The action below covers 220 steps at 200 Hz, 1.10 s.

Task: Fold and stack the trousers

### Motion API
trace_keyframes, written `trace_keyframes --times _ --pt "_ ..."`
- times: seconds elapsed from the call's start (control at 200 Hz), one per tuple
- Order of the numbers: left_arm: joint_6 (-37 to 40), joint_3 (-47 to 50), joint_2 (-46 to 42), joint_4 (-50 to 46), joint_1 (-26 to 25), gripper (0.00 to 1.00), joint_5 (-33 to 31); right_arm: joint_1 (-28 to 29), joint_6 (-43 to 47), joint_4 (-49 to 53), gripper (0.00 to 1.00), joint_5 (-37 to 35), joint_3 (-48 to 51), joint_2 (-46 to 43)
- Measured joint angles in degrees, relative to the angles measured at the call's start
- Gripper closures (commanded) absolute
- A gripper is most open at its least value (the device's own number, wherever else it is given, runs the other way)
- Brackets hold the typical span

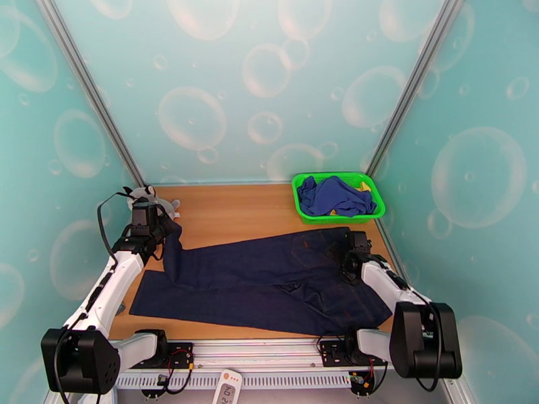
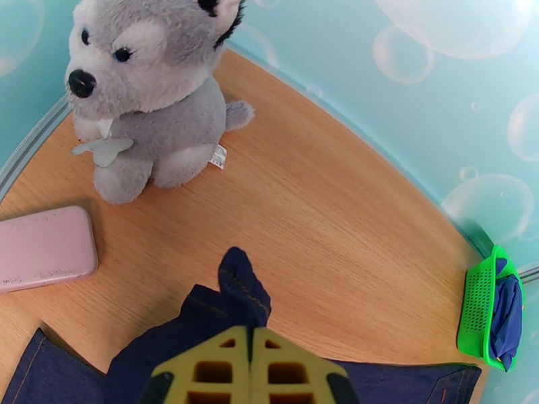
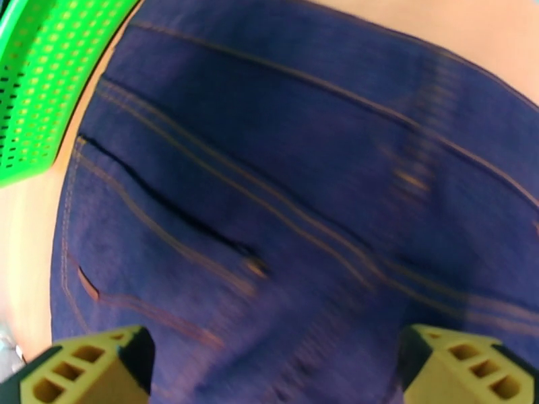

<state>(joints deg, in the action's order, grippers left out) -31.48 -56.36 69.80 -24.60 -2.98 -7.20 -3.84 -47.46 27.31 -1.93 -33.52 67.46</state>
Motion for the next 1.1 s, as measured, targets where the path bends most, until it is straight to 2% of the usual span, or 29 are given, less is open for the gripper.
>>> trace_keyframes --times 0.17,0.275,0.34,0.515,0.685,0.925,1.1 --pt "0.17 -0.07 1.01 0.24 -0.09 1.0 0.22 0.0 -1.2 4.39 0.01 -2.1 1.81 -5.95" --pt "0.17 -0.07 0.96 0.44 -0.11 1.0 0.46 0.5 0.02 2.62 0.01 -1.07 1.6 -6.73" --pt "0.17 -0.07 0.96 0.44 -0.11 1.0 0.74 0.92 1.68 0.87 0.01 1.36 -0.15 -4.96" --pt "0.15 0.0 0.85 0.44 -0.52 1.0 1.27 1.29 4.35 -7.54 0.01 7.04 -9.18 7.82" --pt "0.17 0.66 0.48 0.42 -0.85 1.0 1.25 1.29 4.72 -12.2 0.01 8.24 -10.25 15.47" --pt "0.17 0.72 0.48 0.44 -0.85 1.0 1.27 -2.21 4.68 -12.48 0.01 7.48 -6.34 16.5" --pt "0.17 0.72 0.5 0.44 -0.85 1.0 1.25 -3.41 4.66 -11.91 0.01 6.16 -3.74 13.62"
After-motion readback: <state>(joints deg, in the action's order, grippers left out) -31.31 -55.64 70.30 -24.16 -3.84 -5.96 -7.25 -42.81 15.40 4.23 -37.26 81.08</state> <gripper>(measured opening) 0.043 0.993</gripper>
